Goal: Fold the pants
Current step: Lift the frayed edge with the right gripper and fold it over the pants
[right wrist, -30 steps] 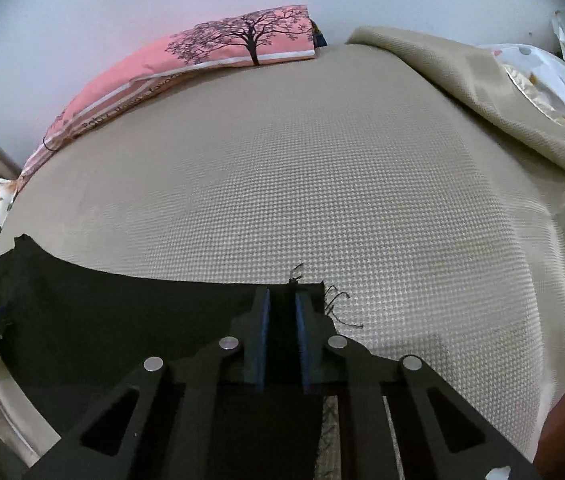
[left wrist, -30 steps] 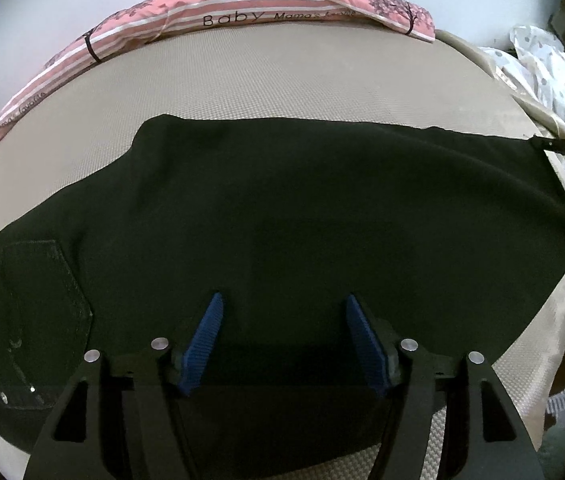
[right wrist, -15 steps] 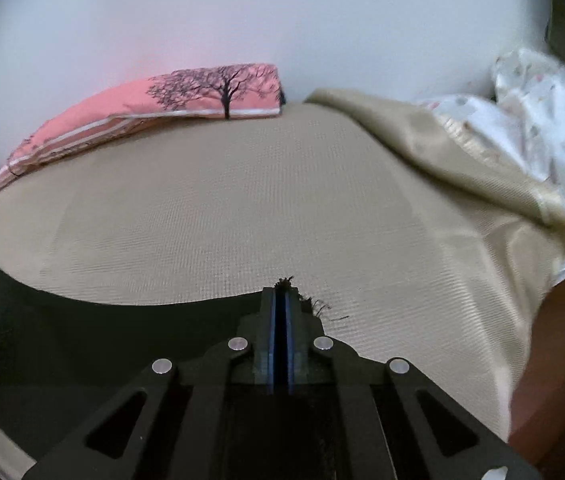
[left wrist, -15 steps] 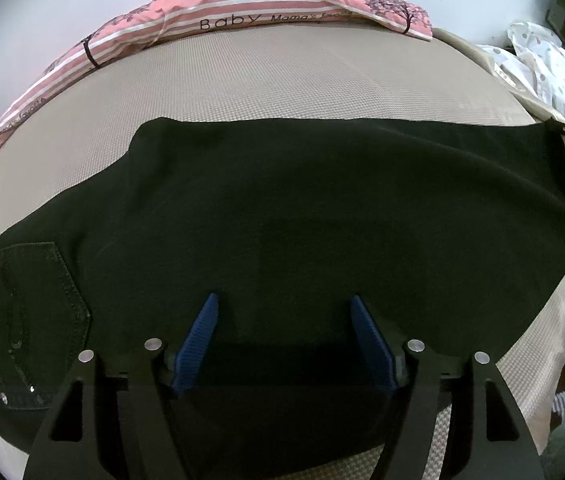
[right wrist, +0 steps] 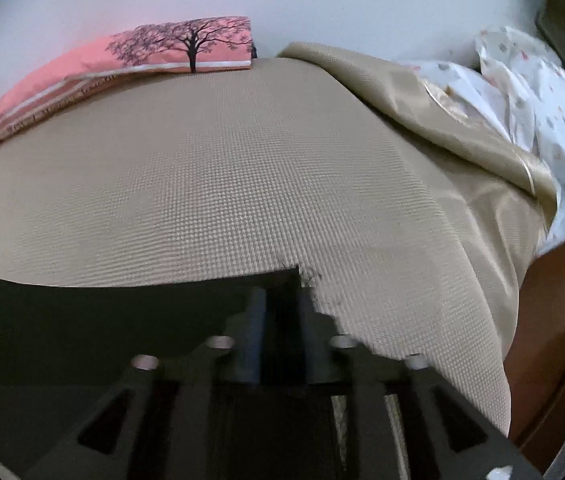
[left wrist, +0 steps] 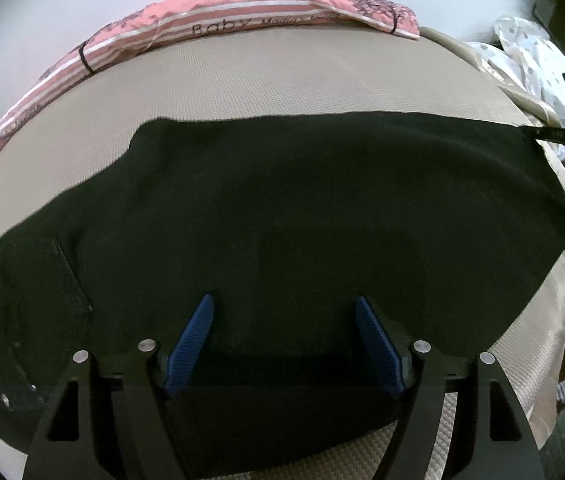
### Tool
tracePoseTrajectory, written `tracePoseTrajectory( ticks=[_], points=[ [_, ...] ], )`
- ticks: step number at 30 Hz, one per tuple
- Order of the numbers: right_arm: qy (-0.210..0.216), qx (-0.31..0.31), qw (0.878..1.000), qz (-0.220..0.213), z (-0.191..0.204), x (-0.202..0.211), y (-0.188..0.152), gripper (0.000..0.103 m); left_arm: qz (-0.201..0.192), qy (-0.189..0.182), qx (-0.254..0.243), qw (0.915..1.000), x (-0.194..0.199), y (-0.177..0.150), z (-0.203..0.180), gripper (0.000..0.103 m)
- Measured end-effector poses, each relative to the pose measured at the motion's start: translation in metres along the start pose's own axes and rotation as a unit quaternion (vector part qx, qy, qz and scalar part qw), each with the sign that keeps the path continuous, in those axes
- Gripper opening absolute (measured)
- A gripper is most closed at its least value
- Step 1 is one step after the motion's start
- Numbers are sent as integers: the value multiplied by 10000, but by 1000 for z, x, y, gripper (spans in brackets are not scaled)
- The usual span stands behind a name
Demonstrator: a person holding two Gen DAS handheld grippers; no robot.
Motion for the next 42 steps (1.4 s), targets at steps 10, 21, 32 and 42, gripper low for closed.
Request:
tracePoseTrajectory(
  ticks=[10, 21, 32, 42],
  points=[
    [210, 248, 9993, 158, 39, 46, -62, 35, -1, -140, -149, 9998, 6, -23, 3, 74],
    [-6, -640, 9964, 563, 0, 56, -122, 43, -82, -428, 150, 9989, 21, -39, 20, 74],
    [1968, -1520, 9686, -22, 7, 67, -86, 58, -481, -428, 889, 9940, 50, -18, 59, 74],
    [2725, -2125, 9383, 157, -27, 46, -81, 60, -325, -773, 562, 9949, 39, 4, 4, 74]
  ],
)
Point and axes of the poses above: each gripper's, at about its wrist camera, not at the fingertips, and x roughly against the way its jaws point, z to its left, y to its top, the point moved 10 cm from there along -x, roughly the way its jaws point, and after that the axes turned 13 degrees about x, right-handed, at the moved point
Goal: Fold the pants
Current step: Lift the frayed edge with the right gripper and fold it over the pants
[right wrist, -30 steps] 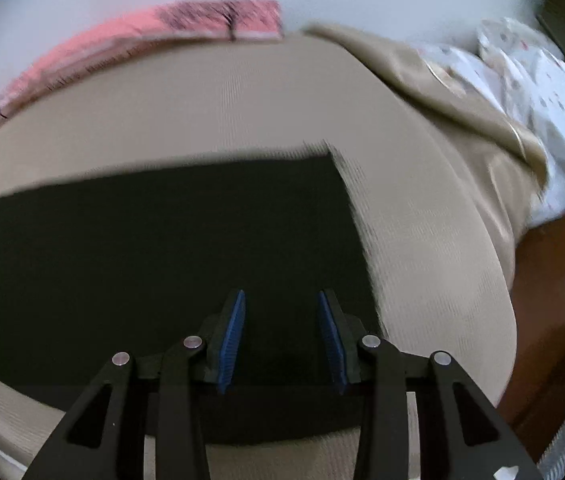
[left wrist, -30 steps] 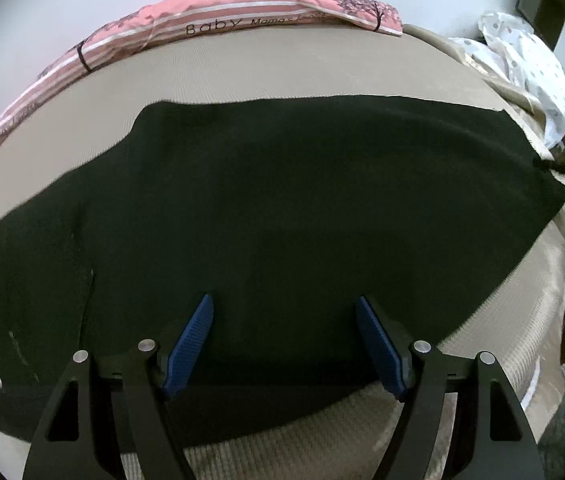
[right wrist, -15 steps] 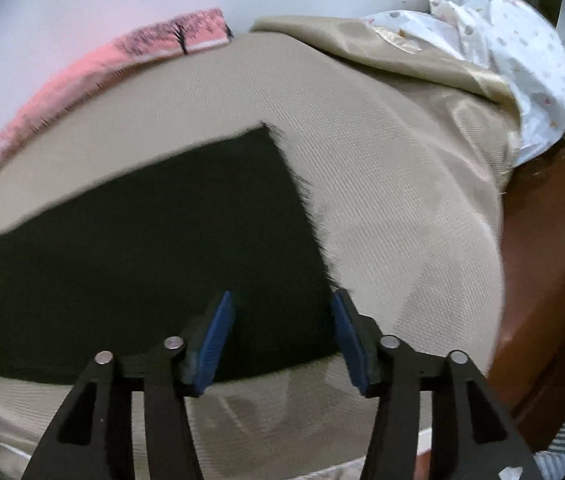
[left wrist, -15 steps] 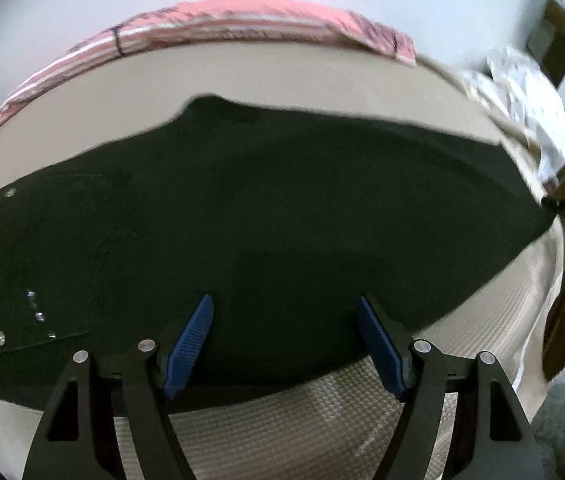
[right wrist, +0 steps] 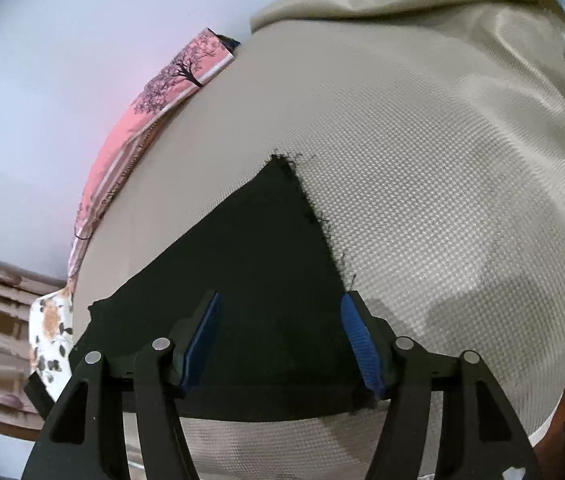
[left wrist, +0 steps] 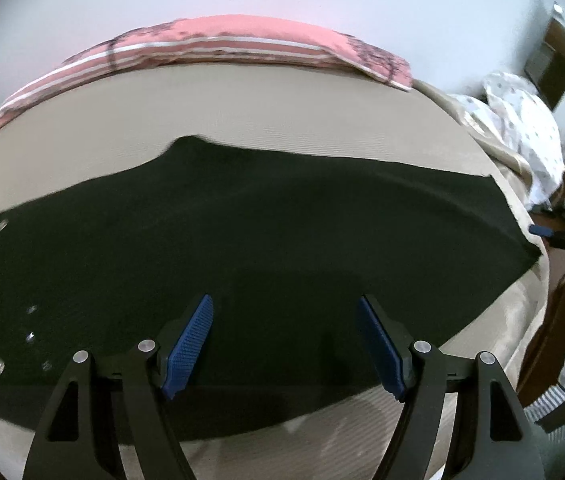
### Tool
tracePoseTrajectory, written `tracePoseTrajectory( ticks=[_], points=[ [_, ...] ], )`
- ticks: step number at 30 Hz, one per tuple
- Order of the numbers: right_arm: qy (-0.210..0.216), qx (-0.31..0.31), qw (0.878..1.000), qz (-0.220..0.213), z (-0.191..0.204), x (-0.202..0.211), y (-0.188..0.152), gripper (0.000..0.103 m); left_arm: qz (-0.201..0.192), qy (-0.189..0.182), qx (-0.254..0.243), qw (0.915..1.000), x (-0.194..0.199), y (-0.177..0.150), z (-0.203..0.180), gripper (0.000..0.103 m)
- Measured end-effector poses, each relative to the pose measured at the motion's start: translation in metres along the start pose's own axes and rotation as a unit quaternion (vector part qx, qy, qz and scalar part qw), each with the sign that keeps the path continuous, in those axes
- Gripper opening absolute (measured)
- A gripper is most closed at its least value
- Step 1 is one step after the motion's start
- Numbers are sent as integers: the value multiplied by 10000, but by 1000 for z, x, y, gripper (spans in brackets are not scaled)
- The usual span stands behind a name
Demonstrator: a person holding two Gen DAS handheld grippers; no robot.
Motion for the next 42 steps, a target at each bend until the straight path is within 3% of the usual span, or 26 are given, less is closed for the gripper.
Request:
tracePoseTrajectory(
  ticks=[9, 19, 21, 24, 32, 34, 37, 42],
  points=[
    [234, 179, 9988, 398, -21, -14, 2, 43, 370, 2, -362, 9987, -33, 1, -45, 74],
    [1094, 404, 9919, 512, -13, -30, 9, 25, 622, 299, -309, 9971, -55, -8, -49, 74],
    [1233, 455, 9900, 516, -8, -36, 14, 24, 569, 346, -324, 9973, -57, -8, -49, 74],
    [1377, 401, 9884, 493, -3, -43, 18, 15, 520, 427, -427, 9968, -59, -10, -51, 75],
    [1213, 166, 9924, 135, 9, -37, 20, 8, 438, 503, -641, 9957, -61, -13, -52, 79],
    [1247, 72, 9922, -7, 20, -31, 23, 8, 470, 444, -544, 9964, -59, -11, -51, 79],
    [1435, -24, 9895, -153, 44, -22, 29, 8, 490, 71, -87, 9987, -46, -5, -46, 79],
    [1594, -70, 9869, -240, 90, -17, 40, 8, 49, 214, 369, 9991, -14, 19, -9, 79]
  ],
)
Point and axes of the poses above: each gripper's, at about its wrist camera, not at the fingertips, and x roughly against the way its jaws point, z to its left, y to its top, the point moved 10 cm from there along -x, roughly the way its jaws point, and after that the axes turned 13 degrees about x, right-handed, at the moved point
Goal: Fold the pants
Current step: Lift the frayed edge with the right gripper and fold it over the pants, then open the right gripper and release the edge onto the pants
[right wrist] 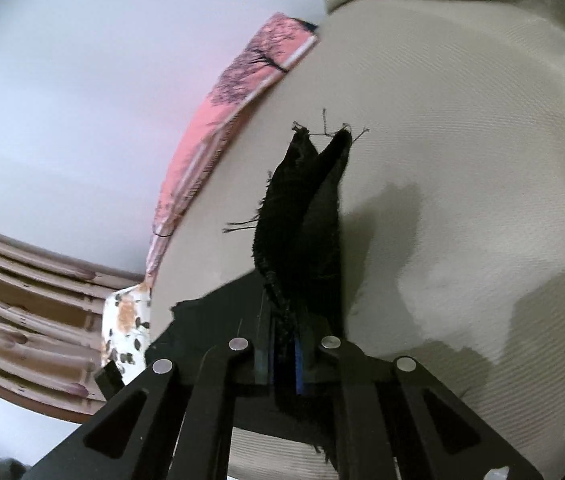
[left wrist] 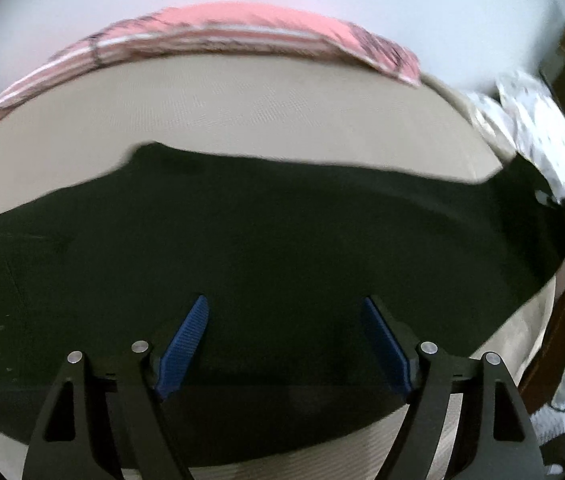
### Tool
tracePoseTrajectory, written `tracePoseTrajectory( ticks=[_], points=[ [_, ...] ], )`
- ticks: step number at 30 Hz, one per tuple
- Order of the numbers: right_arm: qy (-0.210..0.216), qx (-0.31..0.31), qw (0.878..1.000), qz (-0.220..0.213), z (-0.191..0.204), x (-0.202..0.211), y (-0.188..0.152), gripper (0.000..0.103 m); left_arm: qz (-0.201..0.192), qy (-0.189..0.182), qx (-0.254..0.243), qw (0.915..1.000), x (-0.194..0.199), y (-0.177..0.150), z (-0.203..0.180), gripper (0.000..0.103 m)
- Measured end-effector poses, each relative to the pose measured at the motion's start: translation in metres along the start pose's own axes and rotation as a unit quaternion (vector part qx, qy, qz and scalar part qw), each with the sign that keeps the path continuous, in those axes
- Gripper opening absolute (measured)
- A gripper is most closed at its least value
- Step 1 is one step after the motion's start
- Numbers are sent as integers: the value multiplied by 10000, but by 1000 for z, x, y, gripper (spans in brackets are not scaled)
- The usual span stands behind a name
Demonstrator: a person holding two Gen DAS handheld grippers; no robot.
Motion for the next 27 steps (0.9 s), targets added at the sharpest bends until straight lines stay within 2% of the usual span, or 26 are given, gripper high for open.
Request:
tracePoseTrajectory(
  ticks=[3, 7, 15, 20, 23, 27],
  points=[
    [182, 32, 9998, 54, 34, -15, 4, 8, -183, 27, 243, 9995, 19, 9, 23, 79],
    [225, 299, 9988, 306, 81, -49, 2, 8, -425, 42, 484, 9979, 43, 15, 52, 79],
    [259, 854, 9919, 908, 165, -137, -40, 8, -684, 17, 811, 9944, 80, 13, 105, 79],
    [31, 1076, 9856, 1302, 192, -193, -73, 8, -751, -36, 924, 9929, 88, 11, 123, 79],
    [41, 1176, 9803, 1585, 207, -222, -95, 8, -816, -43, 906, 9925, 93, 11, 130, 79],
    [-128, 1530, 9695, 1911, 224, -253, -122, 8, -859, -147, 951, 9916, 96, 9, 136, 79]
  ],
)
Point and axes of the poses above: each gripper's, at about its wrist camera, not at the fingertips, and x roughly against the way its jaws point, z to its left, y to its top, the point moved 10 cm from there along -x, roughly the way its jaws point, and after that the axes turned 13 degrees about x, right-handed, at the moved point
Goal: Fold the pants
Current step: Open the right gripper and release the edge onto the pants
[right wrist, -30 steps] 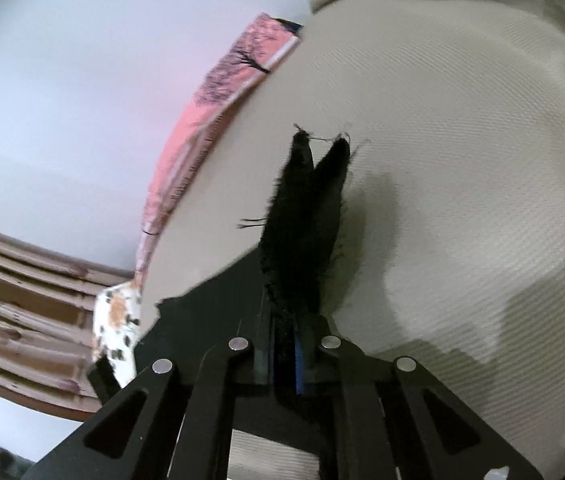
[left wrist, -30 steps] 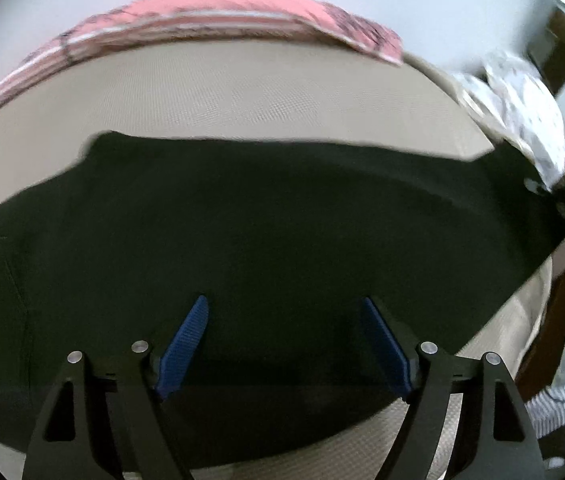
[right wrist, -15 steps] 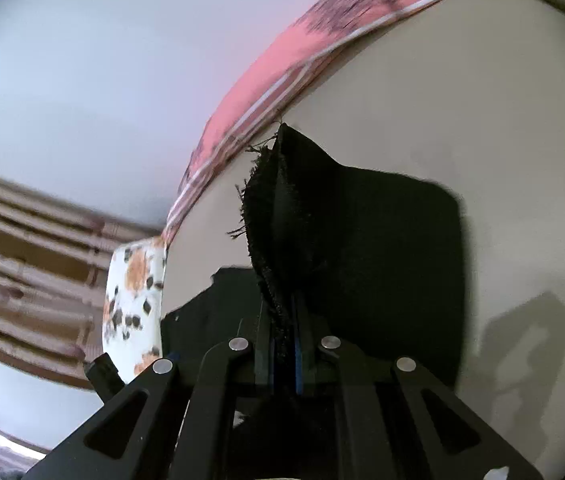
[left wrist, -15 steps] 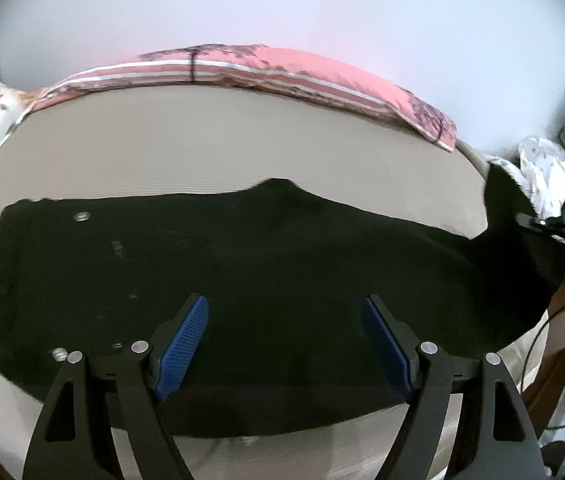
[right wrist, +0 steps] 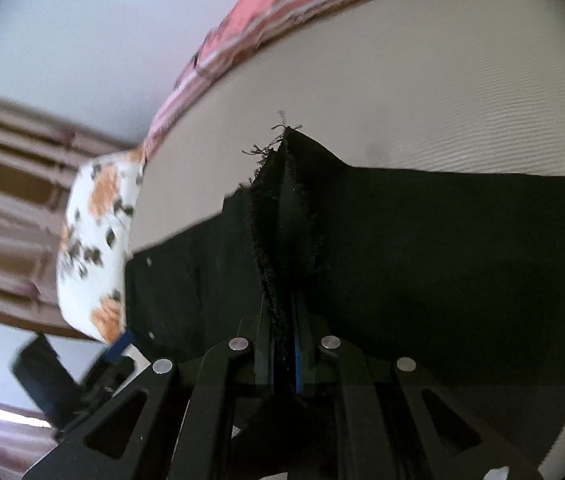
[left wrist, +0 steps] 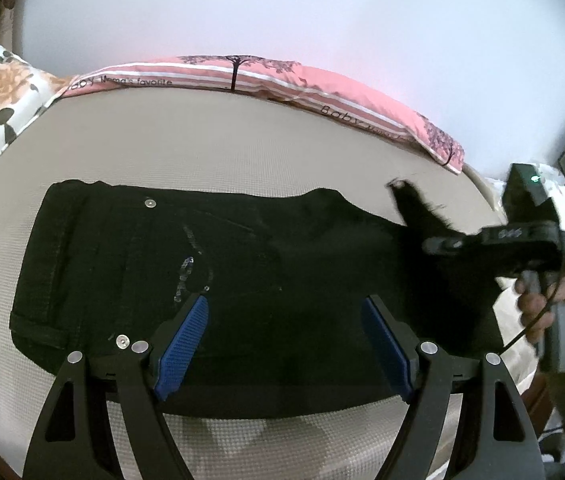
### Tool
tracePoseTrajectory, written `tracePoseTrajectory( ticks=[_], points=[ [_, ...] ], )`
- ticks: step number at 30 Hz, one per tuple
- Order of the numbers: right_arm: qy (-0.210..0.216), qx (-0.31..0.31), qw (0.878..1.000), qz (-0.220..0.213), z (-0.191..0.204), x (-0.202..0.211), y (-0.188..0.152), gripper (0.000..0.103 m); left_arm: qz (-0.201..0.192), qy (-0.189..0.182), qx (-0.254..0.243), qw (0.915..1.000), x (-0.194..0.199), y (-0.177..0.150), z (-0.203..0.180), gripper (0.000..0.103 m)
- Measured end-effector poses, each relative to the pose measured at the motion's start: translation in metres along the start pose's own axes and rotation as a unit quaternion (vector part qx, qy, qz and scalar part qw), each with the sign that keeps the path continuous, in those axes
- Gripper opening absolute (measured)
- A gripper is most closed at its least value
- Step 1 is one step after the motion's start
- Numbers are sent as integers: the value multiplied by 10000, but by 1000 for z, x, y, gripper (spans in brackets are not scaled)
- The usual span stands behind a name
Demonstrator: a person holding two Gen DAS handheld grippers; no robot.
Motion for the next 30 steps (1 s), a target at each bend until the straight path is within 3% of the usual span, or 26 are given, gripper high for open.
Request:
tracePoseTrajectory(
  ticks=[8, 11, 14, 17, 20, 23, 27, 30],
  points=[
    [-228, 216, 9990, 326, 22, -45, -5, 10, -17, -155, 36, 9999, 4, 4, 3, 79],
    [-199, 251, 9986, 426, 26, -52, -6, 19, -14, -155, 23, 9999, 4, 7, 2, 79],
    [39, 144, 9987, 486, 32, -56, -8, 40, 20, -152, -13, 9999, 2, 7, -1, 79],
    [150, 177, 9984, 510, 40, -52, -13, 43, 99, -198, -32, 9997, -2, 7, -5, 79],
    [-22, 410, 9984, 388, 42, -36, -17, 43, 311, -402, -38, 9987, -9, 4, -15, 79],
    [-126, 432, 9987, 225, 35, -12, -23, 43, 766, -719, 94, 9944, -22, -6, -27, 79],
    [-397, 353, 9986, -15, 14, 22, -35, 43, 1371, -1157, 360, 9831, -43, -19, -46, 77],
    [-489, 159, 9985, -200, -4, 46, -42, 44, 1709, -1324, 598, 9745, -56, -25, -55, 69]
  ],
)
Point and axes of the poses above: each gripper's, at about its wrist camera, not at the fingertips, and x roughly against the way its jaws point, z to its left, y to its top, the point moved 10 cm from there along -x, roughly the way its jaws point, and after that the axes turned 13 degrees about x, right-handed, at the moved point
